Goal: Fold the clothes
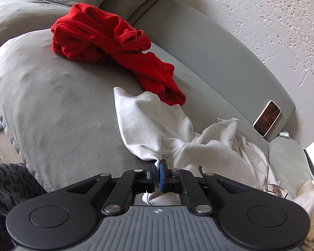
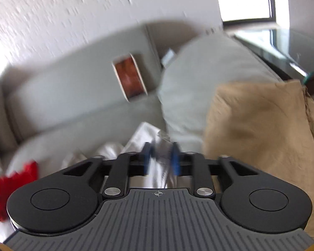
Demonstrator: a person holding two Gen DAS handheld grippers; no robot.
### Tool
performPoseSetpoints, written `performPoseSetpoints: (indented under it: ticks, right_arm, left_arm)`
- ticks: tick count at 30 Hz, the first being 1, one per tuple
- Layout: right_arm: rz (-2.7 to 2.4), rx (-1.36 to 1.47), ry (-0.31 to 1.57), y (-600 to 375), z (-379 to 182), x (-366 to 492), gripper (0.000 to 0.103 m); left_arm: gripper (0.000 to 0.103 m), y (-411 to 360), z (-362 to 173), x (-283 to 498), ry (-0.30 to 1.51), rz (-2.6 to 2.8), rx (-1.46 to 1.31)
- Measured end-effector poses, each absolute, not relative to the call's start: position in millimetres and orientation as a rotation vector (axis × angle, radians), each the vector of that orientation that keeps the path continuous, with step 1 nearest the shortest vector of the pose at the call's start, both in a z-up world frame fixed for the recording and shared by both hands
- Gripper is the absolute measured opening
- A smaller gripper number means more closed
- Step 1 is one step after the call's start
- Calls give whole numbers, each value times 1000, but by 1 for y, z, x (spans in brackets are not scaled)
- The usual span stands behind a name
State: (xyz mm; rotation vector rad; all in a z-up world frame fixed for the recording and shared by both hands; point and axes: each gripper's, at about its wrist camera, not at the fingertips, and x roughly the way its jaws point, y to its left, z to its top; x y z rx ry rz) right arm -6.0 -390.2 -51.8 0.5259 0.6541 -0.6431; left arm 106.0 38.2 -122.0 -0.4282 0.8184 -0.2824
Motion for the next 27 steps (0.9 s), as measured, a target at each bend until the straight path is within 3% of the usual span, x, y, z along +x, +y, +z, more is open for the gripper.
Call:
performPoseSetpoints:
  ticks: [2,5,13,22,24,26,27]
  right_arm:
    - [-626,555,684,-390,-62,-17,58]
    - [-554,631,700,-378,-78,-46,66]
    - [-244,1052,738,-327,-135,-96,66]
    - [-532,1153,580,-335,-170,-86,68]
    - [-520,1158,554,-336,-182,-82,55]
    - [-503,1133,547,-335,-183,-78,8]
    - [-488,1115,552,-333,-181,-76,5]
  left_arm:
    - [3,36,-121,106,813,-284,-421]
    - [3,33,-121,106,812,-284,-414]
    - [3,25,-120,103,799,-276,-372]
    - [3,32,-121,102,800,-266,-398]
    - [3,33,-121,103,806,-264,-404]
    - [3,32,-121,103,808,-266,-402]
    - [3,32,-121,103,809,-267,-401]
